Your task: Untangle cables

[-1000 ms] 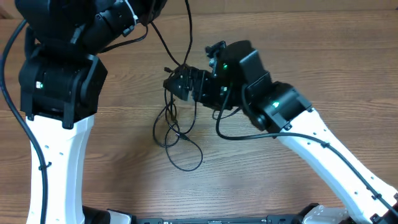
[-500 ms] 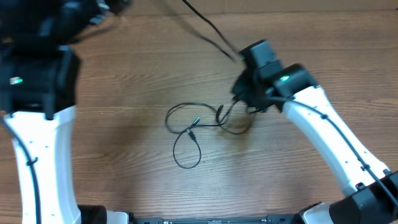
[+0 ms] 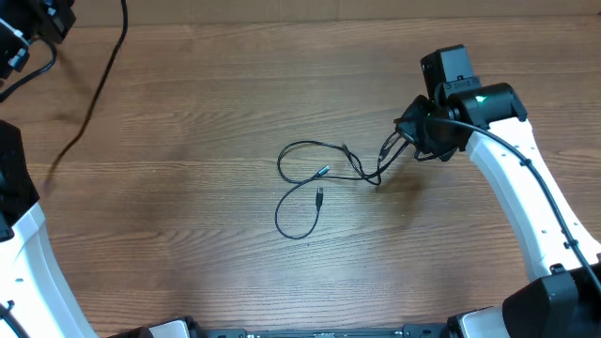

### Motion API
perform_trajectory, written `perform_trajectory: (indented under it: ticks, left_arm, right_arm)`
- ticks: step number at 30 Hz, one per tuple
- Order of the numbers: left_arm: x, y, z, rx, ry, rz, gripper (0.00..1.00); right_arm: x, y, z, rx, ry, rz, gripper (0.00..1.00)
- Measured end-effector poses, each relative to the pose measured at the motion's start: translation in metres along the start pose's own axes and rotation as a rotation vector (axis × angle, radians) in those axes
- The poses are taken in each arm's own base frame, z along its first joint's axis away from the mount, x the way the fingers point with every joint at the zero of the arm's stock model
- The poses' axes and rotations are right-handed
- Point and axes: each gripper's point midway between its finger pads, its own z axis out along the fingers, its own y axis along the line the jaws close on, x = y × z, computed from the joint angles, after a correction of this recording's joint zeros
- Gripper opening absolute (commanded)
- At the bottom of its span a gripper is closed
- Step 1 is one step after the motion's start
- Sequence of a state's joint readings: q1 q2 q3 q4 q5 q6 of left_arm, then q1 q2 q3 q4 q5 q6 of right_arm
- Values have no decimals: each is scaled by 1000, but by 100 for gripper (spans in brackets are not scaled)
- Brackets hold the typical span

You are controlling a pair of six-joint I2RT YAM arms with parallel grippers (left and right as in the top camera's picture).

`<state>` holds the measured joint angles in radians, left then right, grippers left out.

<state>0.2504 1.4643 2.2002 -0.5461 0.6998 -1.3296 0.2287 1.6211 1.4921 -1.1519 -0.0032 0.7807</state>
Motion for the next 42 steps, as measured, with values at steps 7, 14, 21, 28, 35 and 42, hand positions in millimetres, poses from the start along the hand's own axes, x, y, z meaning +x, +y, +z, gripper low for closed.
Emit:
perform_trajectory:
  ticks: [7,14,21,28,35,42]
  left_arm:
    - [1,59,17,-158,54,-5,4]
    - [33,134,24,-373,215,-52,5]
    - [86,193,-3,-724,306,31,5]
    - [99,200,-6,-776,356,152,5]
    - [147,183,-7,-691,542,-14,5]
    - [168,170,-7,-661,602,-135,4]
  right_arm:
    - [45,43,2,-97,82,-181,100]
    - [87,80,-6,-273,171,-503,100]
    - [134,141,-56,-787,330,-779,100]
    - [149,162,-130,-1105,260,-946,100]
    - [176,209,-179,-1339,100,-1098,83]
    - [192,229,-169,-1239,-12,-1086,66]
